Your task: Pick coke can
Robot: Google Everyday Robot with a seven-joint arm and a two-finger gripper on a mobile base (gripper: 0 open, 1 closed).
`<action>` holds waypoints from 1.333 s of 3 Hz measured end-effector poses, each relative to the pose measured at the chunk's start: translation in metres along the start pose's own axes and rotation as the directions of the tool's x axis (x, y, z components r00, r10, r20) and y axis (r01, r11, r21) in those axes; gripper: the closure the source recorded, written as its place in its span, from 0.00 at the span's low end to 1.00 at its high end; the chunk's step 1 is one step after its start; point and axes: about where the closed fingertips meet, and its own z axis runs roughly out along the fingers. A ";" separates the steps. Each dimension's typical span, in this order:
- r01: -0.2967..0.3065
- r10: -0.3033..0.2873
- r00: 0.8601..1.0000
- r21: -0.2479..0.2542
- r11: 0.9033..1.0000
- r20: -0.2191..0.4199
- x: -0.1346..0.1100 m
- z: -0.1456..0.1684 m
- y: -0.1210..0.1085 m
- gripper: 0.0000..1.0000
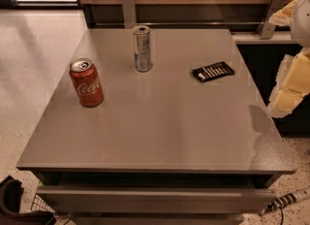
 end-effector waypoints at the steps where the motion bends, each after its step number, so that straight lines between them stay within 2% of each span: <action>1: 0.000 0.000 1.000 0.000 1.000 0.000 0.000 0.000 0.000 0.00; 2: -0.001 0.000 0.996 0.007 1.000 0.091 -0.019 0.010 -0.003 0.00; 3: 0.005 -0.006 0.955 0.006 1.000 0.295 -0.064 0.038 -0.002 0.00; 4: -0.015 0.017 0.879 -0.009 1.000 0.477 -0.110 0.061 0.004 0.00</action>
Offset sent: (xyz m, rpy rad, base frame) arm 0.0418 0.0787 -0.0142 0.3652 -0.1247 0.1215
